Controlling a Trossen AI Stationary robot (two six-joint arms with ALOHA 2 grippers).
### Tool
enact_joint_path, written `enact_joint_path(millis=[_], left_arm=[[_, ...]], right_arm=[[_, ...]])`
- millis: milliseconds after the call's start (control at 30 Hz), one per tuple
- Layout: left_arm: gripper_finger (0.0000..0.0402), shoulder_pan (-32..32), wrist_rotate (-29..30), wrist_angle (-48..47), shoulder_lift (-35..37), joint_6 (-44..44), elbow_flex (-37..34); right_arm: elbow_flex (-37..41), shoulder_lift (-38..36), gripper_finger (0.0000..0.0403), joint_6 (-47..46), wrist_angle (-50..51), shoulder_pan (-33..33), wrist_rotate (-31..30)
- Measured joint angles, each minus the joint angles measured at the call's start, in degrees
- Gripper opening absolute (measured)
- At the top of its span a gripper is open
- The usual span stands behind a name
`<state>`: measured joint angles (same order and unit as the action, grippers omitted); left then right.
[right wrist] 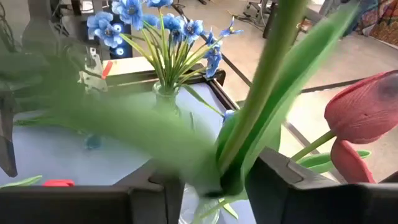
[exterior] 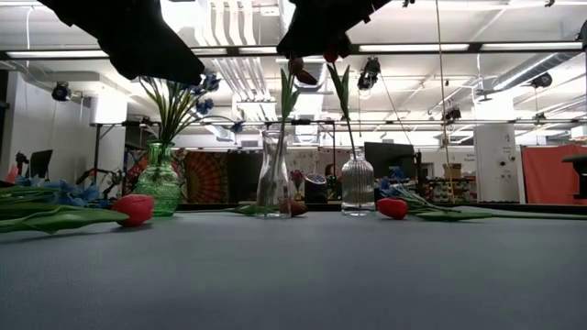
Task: Sort flowers into vase by color
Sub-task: Put the right dark red tulip into the bottom transparent vase
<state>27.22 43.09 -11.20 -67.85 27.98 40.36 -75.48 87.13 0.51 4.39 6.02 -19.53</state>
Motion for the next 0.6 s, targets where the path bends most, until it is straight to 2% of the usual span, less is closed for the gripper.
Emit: enact_joint_path(millis=[367,600], left_arm=[[0.0173,0.0,-0.02,0.0,-0.02,0.01,0.0],[0.0173,0.0,-0.02,0.0,-0.02,0.01,0.0]], right_arm=[[0.0,0.07,0.0201,-0.53,0.13,0.0,0.01],[0.0,-0.81,0.0226,-0.47,0.15,-0.11,0.0]])
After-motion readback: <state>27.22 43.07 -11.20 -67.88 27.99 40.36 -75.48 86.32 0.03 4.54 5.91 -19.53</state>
